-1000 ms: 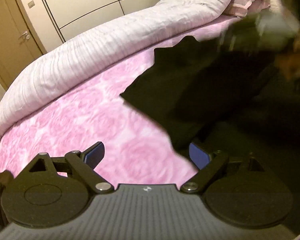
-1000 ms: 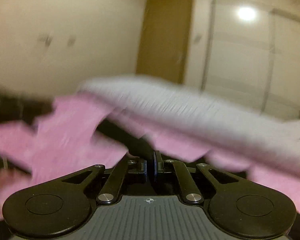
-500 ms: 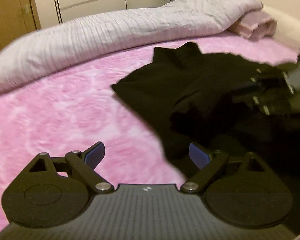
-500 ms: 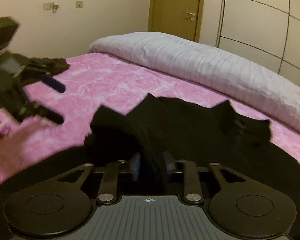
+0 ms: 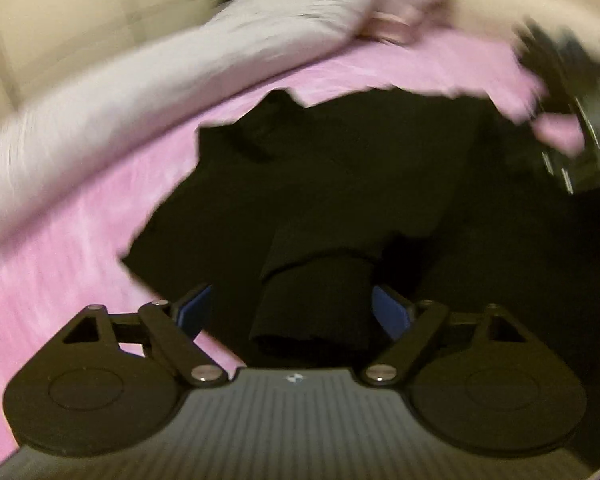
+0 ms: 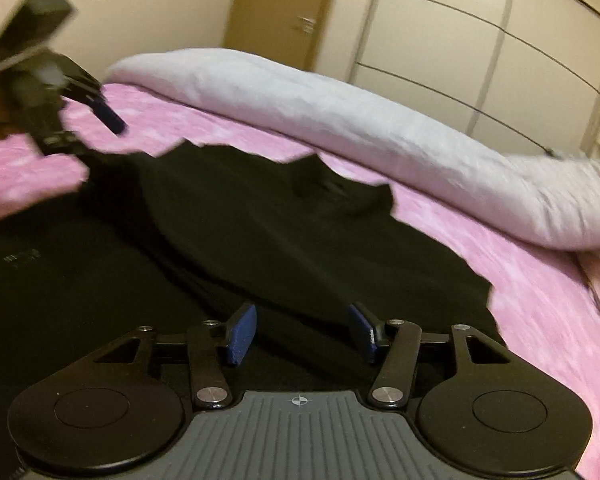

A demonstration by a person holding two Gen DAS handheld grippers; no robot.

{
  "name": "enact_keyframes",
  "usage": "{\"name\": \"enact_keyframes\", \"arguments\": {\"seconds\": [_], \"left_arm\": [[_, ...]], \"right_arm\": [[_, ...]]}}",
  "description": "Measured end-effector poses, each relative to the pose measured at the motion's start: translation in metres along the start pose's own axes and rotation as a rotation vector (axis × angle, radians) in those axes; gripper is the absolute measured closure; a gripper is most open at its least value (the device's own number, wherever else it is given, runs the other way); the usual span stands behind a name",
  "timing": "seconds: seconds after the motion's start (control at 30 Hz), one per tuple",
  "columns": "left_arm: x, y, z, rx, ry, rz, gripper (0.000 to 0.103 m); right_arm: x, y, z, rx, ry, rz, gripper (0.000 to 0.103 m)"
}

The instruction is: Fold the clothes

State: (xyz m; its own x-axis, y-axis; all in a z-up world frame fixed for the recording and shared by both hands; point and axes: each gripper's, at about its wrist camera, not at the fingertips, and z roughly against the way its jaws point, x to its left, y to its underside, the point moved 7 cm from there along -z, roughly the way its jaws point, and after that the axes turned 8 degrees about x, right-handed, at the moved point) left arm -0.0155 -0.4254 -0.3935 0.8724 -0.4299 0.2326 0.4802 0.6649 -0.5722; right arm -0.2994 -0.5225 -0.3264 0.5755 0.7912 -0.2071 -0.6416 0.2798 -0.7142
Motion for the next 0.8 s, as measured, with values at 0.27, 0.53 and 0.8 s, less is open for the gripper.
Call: {"name": "enact_keyframes", "arguments": {"seconds": [0.27,0.53,0.8], "left_arm": [[-0.039,-0.008,-0.022,0.09,-0.282,-0.419,0.088],[-0.033,-0.002,-0.037,0.109,-0.438,-0.586,0.09],[-0.048,0.026,-0.053,0.127,-0.453,-0.617,0.09]], "right_arm": [[-0.067,0.025,0.008,0.018,0.176,-0.208,0.047],[-0.132,0.038,-0.007,0.092,0.34,-0.225,0.047],[-0.144,0.029,-0.05,0.097,0.233,-0.086,0.047]]}}
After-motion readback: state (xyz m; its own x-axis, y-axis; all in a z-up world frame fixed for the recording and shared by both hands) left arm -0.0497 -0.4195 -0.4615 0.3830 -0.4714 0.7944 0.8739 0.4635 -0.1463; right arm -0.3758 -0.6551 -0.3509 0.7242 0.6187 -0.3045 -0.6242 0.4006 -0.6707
